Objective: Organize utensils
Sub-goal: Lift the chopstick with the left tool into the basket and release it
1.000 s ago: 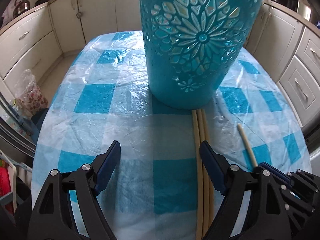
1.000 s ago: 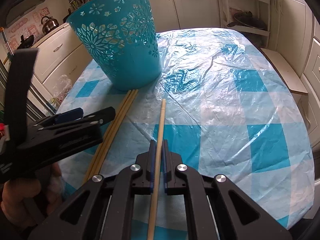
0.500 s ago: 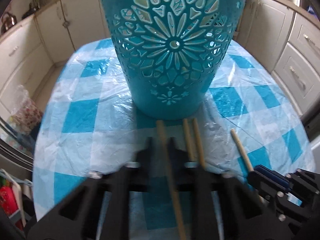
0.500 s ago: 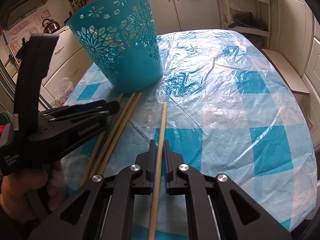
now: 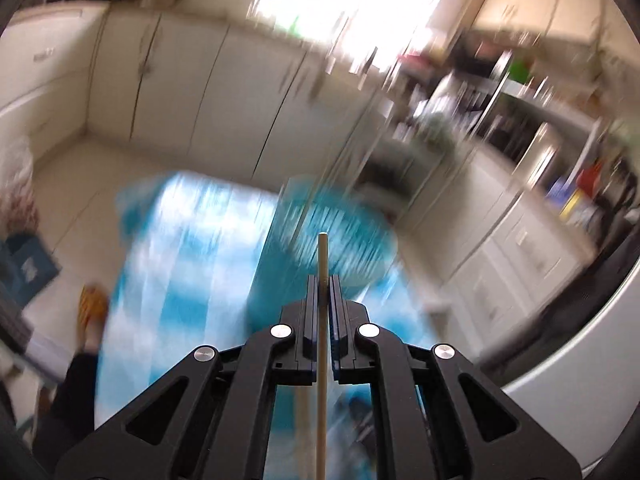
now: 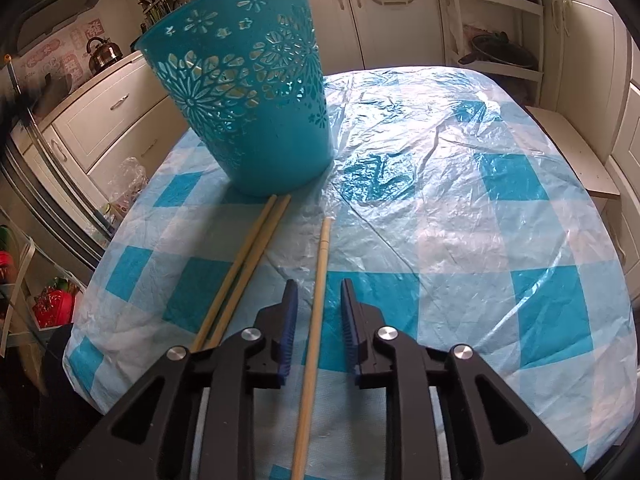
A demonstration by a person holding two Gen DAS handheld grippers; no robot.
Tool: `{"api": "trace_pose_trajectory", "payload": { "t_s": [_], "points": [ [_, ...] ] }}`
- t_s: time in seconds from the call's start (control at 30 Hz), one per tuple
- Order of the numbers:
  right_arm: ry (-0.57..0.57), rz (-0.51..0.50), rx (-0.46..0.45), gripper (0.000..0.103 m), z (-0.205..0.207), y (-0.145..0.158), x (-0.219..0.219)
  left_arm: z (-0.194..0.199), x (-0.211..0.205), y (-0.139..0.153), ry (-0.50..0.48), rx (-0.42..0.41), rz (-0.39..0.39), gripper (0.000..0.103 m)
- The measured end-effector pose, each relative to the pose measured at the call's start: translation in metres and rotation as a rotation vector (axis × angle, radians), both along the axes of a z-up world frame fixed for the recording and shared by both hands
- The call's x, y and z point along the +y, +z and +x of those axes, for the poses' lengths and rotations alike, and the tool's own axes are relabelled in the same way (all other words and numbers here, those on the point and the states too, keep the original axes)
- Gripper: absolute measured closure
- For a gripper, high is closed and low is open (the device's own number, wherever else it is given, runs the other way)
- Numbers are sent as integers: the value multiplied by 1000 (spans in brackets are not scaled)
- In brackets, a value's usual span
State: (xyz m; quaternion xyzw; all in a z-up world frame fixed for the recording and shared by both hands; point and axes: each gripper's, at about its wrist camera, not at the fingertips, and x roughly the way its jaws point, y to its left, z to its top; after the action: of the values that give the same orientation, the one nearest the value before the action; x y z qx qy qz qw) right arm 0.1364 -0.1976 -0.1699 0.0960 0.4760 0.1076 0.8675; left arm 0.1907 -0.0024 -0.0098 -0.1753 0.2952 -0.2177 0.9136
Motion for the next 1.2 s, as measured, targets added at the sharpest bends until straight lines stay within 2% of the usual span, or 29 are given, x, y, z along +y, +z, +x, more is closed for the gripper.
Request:
{"api": "trace_pose_trajectory", "payload": {
  "t_s": [0.07, 0.2, 0.37, 0.47, 0.57, 0.77, 1.0, 1.2],
  "points": [
    [0, 4, -1, 78, 0, 0, 0, 3, -2, 33, 21, -114, -33, 98],
    [5, 9, -8, 78, -1, -1, -1, 12, -18, 70, 73, -260, -41, 98],
    [14, 12, -15, 75, -2, -1, -1, 33, -36, 91, 147, -350, -47, 98],
    [24, 4, -21, 72, -1, -1, 1, 48, -47, 95, 207, -413, -13, 98],
    [30, -1, -24, 71, 0, -1, 2, 63, -56, 97, 235, -429, 14, 98],
    [37, 9, -25, 68, 2, -1, 3, 92, -67, 73, 302, -425, 67, 98],
    [46, 2, -26, 66, 4, -1, 6, 111, -71, 26, 314, -326, 135, 98],
    [46, -4, -27, 66, 4, -1, 7, 116, -75, -7, 271, -229, 210, 98]
  ]
}}
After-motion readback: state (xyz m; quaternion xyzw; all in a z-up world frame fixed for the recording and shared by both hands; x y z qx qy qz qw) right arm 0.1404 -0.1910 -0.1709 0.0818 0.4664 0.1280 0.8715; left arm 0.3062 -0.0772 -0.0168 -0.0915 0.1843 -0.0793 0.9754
